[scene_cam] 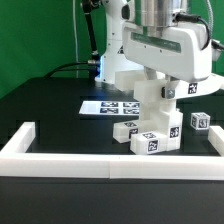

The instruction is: Assemble chair

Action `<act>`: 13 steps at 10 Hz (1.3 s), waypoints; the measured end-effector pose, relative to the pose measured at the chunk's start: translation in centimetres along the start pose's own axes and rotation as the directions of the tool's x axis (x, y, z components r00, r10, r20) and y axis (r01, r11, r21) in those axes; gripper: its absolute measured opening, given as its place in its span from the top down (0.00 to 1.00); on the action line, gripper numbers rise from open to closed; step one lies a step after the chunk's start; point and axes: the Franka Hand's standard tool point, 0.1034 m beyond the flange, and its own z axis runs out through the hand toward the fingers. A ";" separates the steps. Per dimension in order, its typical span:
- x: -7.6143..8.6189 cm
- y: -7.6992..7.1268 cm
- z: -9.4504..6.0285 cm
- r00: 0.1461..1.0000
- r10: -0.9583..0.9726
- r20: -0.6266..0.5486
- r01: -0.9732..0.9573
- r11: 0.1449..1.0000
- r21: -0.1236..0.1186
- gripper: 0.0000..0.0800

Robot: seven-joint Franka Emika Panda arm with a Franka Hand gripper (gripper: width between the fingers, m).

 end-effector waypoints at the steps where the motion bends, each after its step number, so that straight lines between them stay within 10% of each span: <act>1: 0.1 0.0 0.3 1.000 -0.007 -0.003 0.007 1.000 -0.001 0.64; 13: 1.2 -0.3 2.6 0.996 -0.067 -0.057 0.068 0.997 0.019 0.64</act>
Offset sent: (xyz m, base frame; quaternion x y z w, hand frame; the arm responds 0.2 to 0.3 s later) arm 0.0030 -0.0052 -0.0133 0.0093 0.0226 -0.0268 0.9993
